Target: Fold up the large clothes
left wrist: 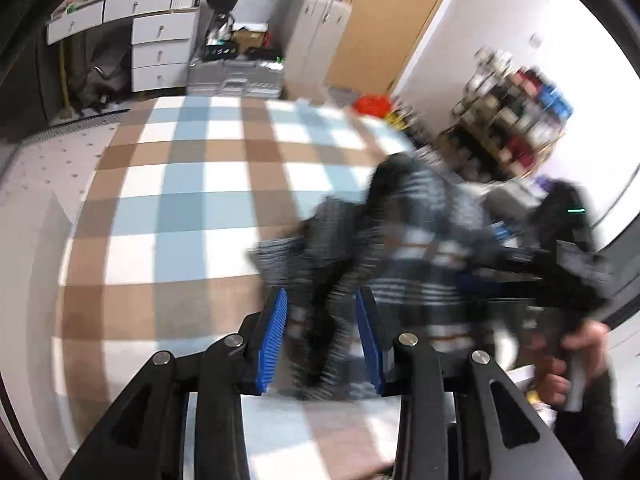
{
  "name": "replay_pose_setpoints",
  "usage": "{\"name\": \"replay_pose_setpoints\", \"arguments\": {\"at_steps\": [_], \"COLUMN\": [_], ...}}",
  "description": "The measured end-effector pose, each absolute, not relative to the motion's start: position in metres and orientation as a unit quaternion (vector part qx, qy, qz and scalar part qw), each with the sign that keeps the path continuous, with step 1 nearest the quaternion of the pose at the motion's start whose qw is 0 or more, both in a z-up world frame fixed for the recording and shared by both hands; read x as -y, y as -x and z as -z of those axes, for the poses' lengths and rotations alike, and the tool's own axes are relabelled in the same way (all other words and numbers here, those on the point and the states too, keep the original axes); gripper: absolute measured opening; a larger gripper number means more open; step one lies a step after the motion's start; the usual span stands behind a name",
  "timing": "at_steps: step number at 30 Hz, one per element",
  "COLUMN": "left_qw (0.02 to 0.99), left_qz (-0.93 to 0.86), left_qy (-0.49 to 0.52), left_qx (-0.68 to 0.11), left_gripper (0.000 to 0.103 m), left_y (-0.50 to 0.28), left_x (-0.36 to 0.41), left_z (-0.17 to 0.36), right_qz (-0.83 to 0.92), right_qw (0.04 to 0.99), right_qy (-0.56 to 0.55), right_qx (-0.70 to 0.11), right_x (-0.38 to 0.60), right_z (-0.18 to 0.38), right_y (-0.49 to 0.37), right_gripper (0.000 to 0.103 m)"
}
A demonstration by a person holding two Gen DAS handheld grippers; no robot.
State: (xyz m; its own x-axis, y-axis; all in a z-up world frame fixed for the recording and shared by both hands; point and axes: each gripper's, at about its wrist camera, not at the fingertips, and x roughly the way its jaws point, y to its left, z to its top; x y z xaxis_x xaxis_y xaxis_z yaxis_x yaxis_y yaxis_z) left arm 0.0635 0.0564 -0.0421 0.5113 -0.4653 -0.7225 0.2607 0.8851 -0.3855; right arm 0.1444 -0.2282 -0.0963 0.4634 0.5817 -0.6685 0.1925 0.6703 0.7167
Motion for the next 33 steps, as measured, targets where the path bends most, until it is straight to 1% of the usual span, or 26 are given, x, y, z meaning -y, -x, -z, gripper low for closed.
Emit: {"name": "replay_pose_setpoints", "arguments": {"at_steps": [1, 3, 4, 6, 7, 8, 10, 12, 14, 17, 18, 19, 20, 21, 23, 25, 26, 28, 33], "left_qw": [0.851, 0.823, 0.815, 0.812, 0.814, 0.807, 0.798, 0.788, 0.784, 0.776, 0.777, 0.779, 0.780, 0.782, 0.785, 0.786, 0.786, 0.785, 0.779], "left_qz": [0.244, 0.306, 0.319, 0.315, 0.287, 0.276, 0.282, 0.296, 0.307, 0.319, 0.320, 0.322, 0.322, 0.320, 0.319, 0.318, 0.318, 0.317, 0.315], "left_qy": [0.128, 0.136, 0.128, 0.094, 0.072, 0.073, 0.118, 0.140, 0.148, 0.178, 0.174, 0.167, 0.163, 0.159, 0.150, 0.144, 0.141, 0.139, 0.159], "left_qx": [-0.448, -0.459, -0.467, -0.482, -0.500, -0.517, -0.519, -0.522, -0.519, -0.515, -0.513, -0.512, -0.511, -0.511, -0.509, -0.510, -0.511, -0.513, -0.518], "left_gripper": [0.032, 0.045, 0.054, 0.054, 0.054, 0.053, 0.053, 0.053, 0.053, 0.051, 0.051, 0.051, 0.051, 0.051, 0.051, 0.051, 0.051, 0.051, 0.051], "left_y": [-0.058, -0.055, -0.054, -0.063, -0.074, -0.084, -0.097, -0.104, -0.106, -0.105, -0.103, -0.102, -0.101, -0.101, -0.088, -0.086, -0.087, -0.088, -0.096], "left_x": [-0.050, -0.024, -0.013, 0.008, 0.017, 0.019, 0.010, 0.001, -0.006, -0.020, -0.021, -0.021, -0.022, -0.022, -0.019, -0.018, -0.015, -0.010, -0.005], "left_z": [0.043, 0.054, 0.061, 0.084, 0.107, 0.125, 0.145, 0.145, 0.144, 0.152, 0.150, 0.149, 0.148, 0.148, 0.142, 0.145, 0.145, 0.145, 0.146], "right_qz": [-0.123, -0.115, -0.110, -0.104, -0.104, -0.110, -0.129, -0.137, -0.108, -0.072, -0.070, -0.074, -0.073, -0.065, -0.043, -0.049, -0.052, -0.042, -0.032], "right_qw": [0.760, 0.757, 0.755, 0.752, 0.750, 0.750, 0.753, 0.783, 0.836, 0.870, 0.864, 0.851, 0.835, 0.826, 0.811, 0.798, 0.789, 0.774, 0.759], "right_qy": [-0.391, -0.394, -0.396, -0.401, -0.399, -0.394, -0.372, -0.314, -0.196, -0.088, -0.067, -0.056, -0.049, -0.040, -0.016, -0.001, 0.009, 0.026, 0.013], "right_qx": [-0.505, -0.509, -0.511, -0.512, -0.517, -0.520, -0.527, -0.520, -0.501, -0.480, -0.493, -0.517, -0.543, -0.559, -0.583, -0.600, -0.612, -0.632, -0.650], "right_x": [0.229, 0.228, 0.228, 0.227, 0.227, 0.226, 0.219, 0.211, 0.196, 0.177, 0.170, 0.163, 0.157, 0.154, 0.149, 0.143, 0.140, 0.140, 0.141], "right_z": [0.098, 0.098, 0.098, 0.096, 0.094, 0.089, 0.076, 0.052, 0.018, -0.003, -0.001, 0.005, 0.015, 0.023, 0.043, 0.064, 0.076, 0.097, 0.113], "right_y": [-0.147, -0.148, -0.149, -0.151, -0.152, -0.153, -0.157, -0.157, -0.161, -0.173, -0.185, -0.199, -0.214, -0.222, -0.241, -0.251, -0.254, -0.258, -0.271], "right_gripper": [0.103, 0.103, 0.103, 0.103, 0.103, 0.103, 0.103, 0.103, 0.103, 0.102, 0.093, 0.063, 0.047, 0.036, 0.032, 0.025, 0.023, 0.022, 0.020]}}
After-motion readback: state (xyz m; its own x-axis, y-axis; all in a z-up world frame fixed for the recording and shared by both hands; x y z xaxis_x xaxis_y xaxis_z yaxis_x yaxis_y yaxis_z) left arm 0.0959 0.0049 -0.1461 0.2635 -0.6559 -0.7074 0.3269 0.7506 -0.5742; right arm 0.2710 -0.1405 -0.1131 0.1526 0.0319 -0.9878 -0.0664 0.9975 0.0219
